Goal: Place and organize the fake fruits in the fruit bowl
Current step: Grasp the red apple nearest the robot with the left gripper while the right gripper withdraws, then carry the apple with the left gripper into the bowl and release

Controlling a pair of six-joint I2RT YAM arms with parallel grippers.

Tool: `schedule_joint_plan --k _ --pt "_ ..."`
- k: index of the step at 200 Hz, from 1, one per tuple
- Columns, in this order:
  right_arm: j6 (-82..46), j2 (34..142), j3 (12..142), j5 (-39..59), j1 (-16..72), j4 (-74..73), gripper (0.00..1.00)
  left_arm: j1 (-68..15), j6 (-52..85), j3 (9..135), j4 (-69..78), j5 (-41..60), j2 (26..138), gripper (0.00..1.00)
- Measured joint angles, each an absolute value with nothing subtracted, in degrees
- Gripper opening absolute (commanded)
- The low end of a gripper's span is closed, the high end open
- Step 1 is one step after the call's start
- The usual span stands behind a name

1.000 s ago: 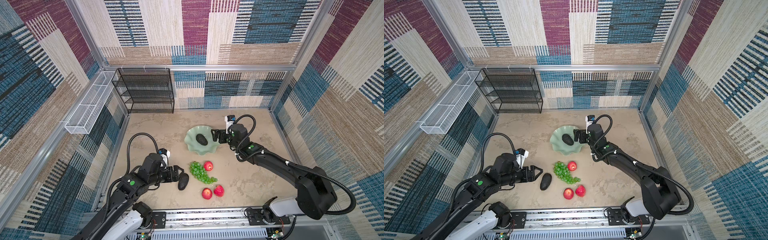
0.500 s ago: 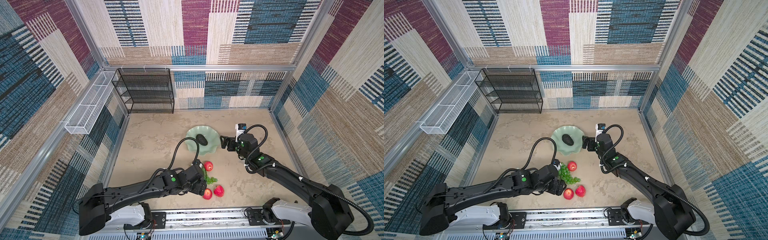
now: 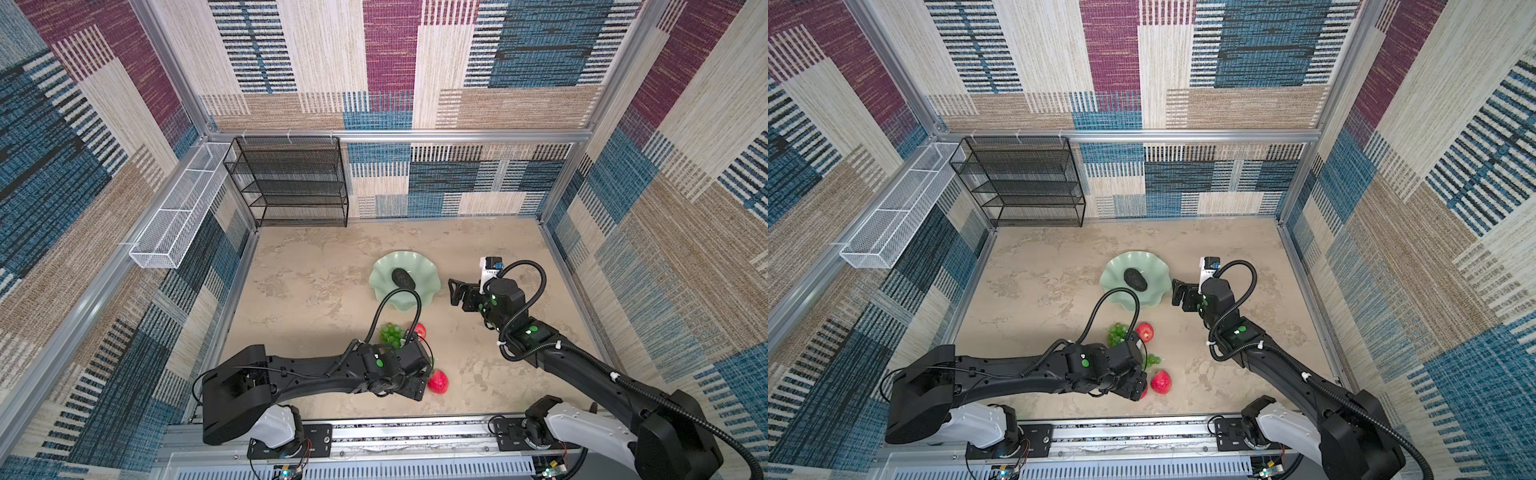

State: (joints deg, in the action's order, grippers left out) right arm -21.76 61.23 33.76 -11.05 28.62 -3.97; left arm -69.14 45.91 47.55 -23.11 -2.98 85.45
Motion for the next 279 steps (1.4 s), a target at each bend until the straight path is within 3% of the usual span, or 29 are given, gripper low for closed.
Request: schedule_joint_plan --k 53,111,146,196,279 --pt "-21.8 59.2 32.2 -12.0 28.4 -4.0 1.0 -69.3 46.6 46.7 -21.7 -1.4 86.9 0.56" --pt "-21.3 59.2 32.1 -12.6 28.2 -4.2 1.0 -67.4 44.5 50.0 -27.3 -10.4 71.8 0.6" --pt "-20.6 61.3 33.0 -12.3 28.2 -4.6 1.0 -52.9 36.6 53.7 -26.3 -12.6 69.8 0.6" --pt "-19.4 62.4 34.0 -10.9 28.2 -4.7 1.0 -39.2 26.7 64.2 -21.6 -9.7 83.5 0.6" --pt "-16.8 64.1 37.3 -7.4 28.2 -0.9 1.0 -34.2 24.1 80.2 -21.0 -3.8 109.1 0.59"
